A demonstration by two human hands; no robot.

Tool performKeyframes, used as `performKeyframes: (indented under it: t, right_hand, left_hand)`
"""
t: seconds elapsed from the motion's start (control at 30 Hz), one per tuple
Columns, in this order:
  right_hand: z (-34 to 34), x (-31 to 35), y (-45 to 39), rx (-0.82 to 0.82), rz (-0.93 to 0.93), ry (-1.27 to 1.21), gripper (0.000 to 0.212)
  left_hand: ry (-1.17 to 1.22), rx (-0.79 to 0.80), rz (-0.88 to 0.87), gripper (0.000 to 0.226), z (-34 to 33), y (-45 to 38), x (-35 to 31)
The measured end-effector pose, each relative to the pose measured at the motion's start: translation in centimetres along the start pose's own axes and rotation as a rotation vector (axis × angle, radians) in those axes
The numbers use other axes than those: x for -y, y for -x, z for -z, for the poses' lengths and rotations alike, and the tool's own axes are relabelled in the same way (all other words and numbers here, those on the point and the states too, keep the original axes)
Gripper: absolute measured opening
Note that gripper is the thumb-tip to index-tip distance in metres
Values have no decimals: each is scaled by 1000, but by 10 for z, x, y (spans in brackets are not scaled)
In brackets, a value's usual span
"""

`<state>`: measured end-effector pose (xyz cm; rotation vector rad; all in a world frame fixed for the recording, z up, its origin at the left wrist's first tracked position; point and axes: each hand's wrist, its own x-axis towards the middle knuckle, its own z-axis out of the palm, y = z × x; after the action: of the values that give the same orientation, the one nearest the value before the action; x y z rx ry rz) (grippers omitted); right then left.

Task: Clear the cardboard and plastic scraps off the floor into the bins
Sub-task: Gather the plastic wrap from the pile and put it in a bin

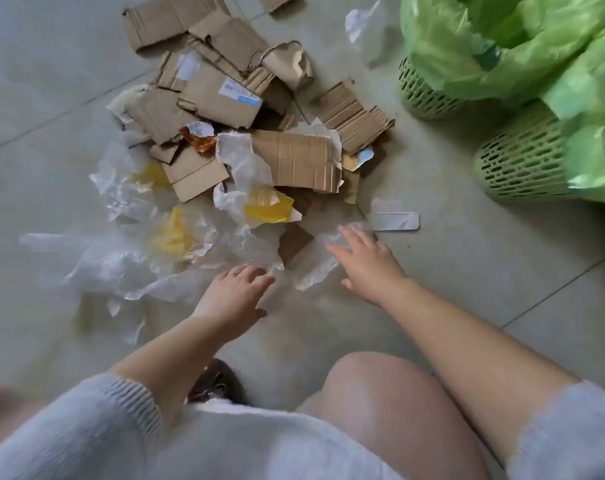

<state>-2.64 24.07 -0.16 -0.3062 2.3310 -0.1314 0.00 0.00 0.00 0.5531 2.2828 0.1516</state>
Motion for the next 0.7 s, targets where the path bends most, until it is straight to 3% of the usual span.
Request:
performKeyframes:
  t: [0.23, 0.33, 0.43, 0.53, 0.7]
  right_hand:
    - [-42, -11, -32, 23, 27, 92, 68]
    - [-49, -15, -41, -33, 37, 139, 68]
    - [-52, -14, -52, -90, 57, 150, 61]
    - [-52, -11, -56, -100, -12, -40, 36]
    - [-57, -12, -42, -128, 29, -193, 26]
  left_hand:
    - [10, -13, 118, 86, -54, -26, 2]
    - [35, -72, 117, 82, -65, -34, 10]
    - [102, -235, 81, 60, -75, -39, 12]
    - [172, -352, 32, 48, -79, -36, 9]
    - [300, -385, 74, 13, -70, -20, 6]
